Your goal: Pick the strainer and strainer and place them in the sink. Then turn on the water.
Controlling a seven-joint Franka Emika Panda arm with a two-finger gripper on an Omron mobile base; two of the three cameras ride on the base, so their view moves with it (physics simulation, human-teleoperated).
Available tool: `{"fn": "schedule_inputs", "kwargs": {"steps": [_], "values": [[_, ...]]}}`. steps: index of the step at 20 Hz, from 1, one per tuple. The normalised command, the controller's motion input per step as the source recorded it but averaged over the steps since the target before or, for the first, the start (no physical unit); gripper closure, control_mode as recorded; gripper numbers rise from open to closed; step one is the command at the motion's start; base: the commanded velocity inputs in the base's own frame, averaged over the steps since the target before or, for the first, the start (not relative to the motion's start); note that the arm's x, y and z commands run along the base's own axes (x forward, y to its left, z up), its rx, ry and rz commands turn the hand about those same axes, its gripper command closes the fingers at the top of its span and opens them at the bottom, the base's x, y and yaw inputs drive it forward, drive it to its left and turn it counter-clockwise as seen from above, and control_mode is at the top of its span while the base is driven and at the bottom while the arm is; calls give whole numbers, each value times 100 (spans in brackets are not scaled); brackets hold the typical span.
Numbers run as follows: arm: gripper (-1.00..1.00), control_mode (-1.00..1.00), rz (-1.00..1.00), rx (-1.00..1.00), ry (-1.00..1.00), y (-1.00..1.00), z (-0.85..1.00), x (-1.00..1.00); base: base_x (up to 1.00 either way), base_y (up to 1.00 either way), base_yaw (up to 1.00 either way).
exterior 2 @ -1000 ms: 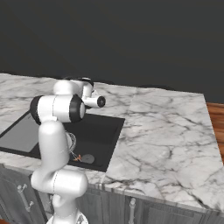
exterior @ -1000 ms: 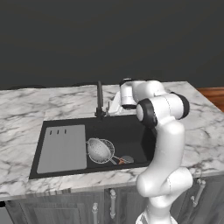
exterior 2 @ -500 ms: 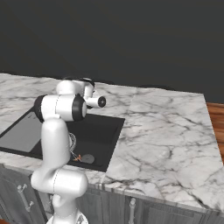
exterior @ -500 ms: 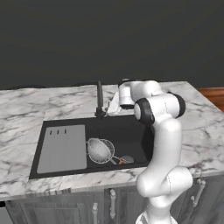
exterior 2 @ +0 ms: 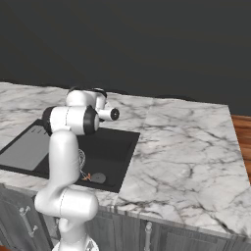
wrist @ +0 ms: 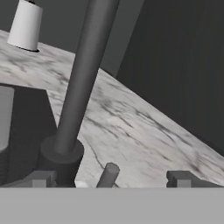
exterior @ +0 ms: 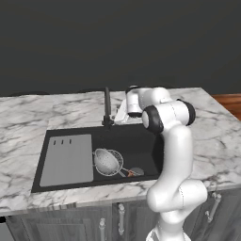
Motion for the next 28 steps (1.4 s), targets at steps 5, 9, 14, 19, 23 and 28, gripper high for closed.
{"fn": "schedule_inputs", "kwargs": {"steps": [5,9,14,19,23,28], "values": [[-100,-100,0,0,0,0,-6,17,0,0,0],[-100,-100,0,0,0,0,-5,15,0,0,0],[-100,-100,0,0,0,2,-9,0,0,0,0],[100,-100,0,0,0,14,-13,1,0,0,0],[100,-100,0,0,0,13,-4,0,0,0,0],[100,-100,0,-1,0,3,-2,0,0,0,0]]}}
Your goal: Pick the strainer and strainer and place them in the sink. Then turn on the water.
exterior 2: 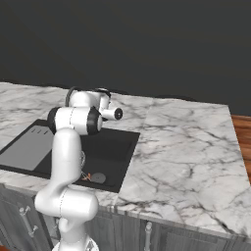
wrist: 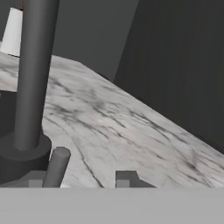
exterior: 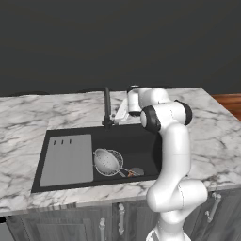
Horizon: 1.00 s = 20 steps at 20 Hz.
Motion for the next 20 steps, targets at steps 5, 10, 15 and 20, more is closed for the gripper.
{"fn": "schedule_inputs", "kwargs": {"steps": [5,10,15,20], "values": [[100,-100,0,0,2,3,-4,0,0,0,0],[100,-100,-6,0,3,0,-1,0,0,0,0],[100,-100,-10,0,5,0,0,0,0,0,0],[100,-100,0,0,1,-6,-2,0,0,0,0]]}}
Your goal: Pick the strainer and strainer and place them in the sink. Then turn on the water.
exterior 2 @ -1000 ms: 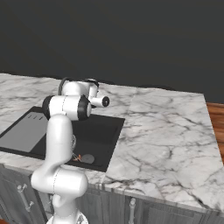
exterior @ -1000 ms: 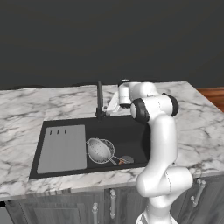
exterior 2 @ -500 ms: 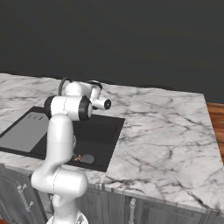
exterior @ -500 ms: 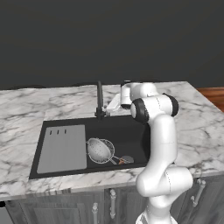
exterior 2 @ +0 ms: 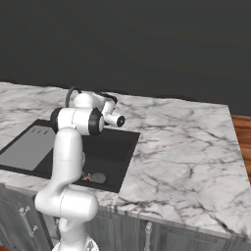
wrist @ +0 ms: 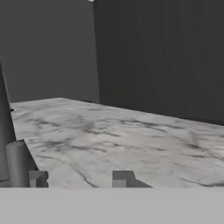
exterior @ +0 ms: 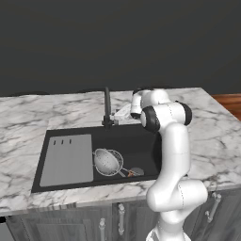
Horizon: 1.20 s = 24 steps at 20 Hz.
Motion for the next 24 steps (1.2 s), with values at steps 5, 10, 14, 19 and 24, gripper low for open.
{"fn": "schedule_inputs", "kwargs": {"steps": [5,10,14,19,24], "values": [[100,-100,-5,0,10,-22,0,-5,0,0,0],[100,-100,-4,-6,17,-4,-5,0,0,0,0],[100,-100,0,-3,9,-3,-9,1,0,0,0],[100,-100,0,0,3,-23,-5,0,0,0,0],[100,-100,-6,0,3,-42,-7,0,0,0,0]]}}
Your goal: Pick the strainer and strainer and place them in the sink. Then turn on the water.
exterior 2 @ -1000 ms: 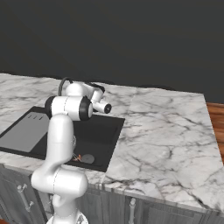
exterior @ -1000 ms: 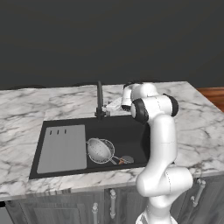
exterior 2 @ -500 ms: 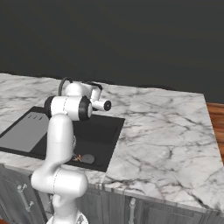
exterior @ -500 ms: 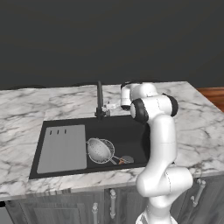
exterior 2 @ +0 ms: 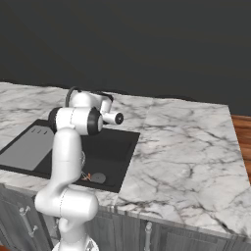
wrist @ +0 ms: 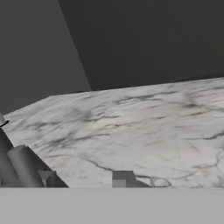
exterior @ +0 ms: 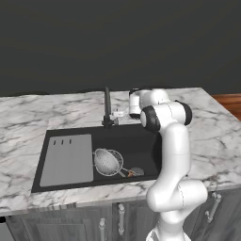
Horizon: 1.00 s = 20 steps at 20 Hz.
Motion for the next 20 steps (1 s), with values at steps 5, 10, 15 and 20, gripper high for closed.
{"fn": "schedule_inputs", "kwargs": {"steps": [5,10,15,20], "values": [[100,-100,-10,0,11,-56,-8,0,0,0,0],[100,-100,-11,0,15,-62,-6,0,0,0,0],[100,-100,-9,0,16,-66,-7,0,0,0,0],[100,-100,-7,0,12,-68,-12,0,0,0,0]]}}
